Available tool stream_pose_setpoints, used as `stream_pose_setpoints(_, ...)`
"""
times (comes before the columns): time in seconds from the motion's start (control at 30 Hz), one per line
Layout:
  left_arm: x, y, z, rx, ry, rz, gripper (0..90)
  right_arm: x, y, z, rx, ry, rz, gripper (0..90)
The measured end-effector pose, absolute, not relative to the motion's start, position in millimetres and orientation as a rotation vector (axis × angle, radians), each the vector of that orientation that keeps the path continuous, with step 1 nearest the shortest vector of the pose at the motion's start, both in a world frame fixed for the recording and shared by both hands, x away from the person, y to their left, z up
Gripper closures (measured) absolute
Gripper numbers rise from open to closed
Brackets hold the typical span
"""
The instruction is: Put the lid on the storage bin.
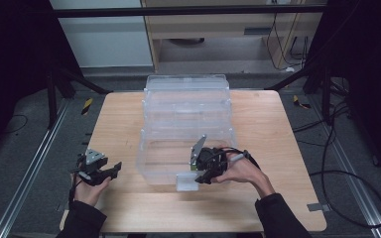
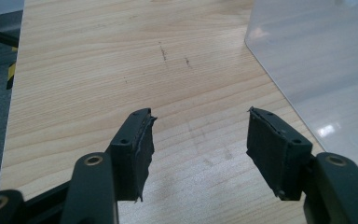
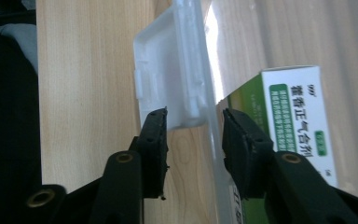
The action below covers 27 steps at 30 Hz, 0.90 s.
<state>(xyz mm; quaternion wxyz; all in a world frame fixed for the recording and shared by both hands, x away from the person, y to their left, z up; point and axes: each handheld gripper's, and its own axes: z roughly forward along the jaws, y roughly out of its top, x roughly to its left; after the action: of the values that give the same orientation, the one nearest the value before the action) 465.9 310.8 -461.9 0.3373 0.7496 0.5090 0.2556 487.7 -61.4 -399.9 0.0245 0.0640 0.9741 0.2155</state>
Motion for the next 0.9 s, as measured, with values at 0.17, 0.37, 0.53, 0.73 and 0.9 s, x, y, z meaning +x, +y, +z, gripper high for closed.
stream_pose_setpoints(0.17,467.3,310.8,-456.5,1.948,1.315,0.667,42.7,489.7,-59.5,-402.5,0.219,3.023,0.651,65.8)
stream_pose_setpoints(0.37,471.2,312.0,-438.3,1.927,1.274,0.672,45.1,491.4,-58.9,-403.0,0.246,3.04,0.651,67.1)
stream_pose_setpoints(0.53,477.8,308.6,-415.1,1.893,1.203,0.668,46.6,490.9,-58.2,-402.8,0.259,3.041,0.643,67.3)
stream_pose_setpoints(0.73,492.1,295.1,-384.8,1.914,1.109,0.705,47.8,490.6,-58.1,-402.9,0.256,3.04,0.642,67.5)
stream_pose_setpoints(0.9,508.6,281.4,-363.0,1.936,1.032,0.723,47.8,490.7,-58.2,-402.9,0.255,3.04,0.643,67.4)
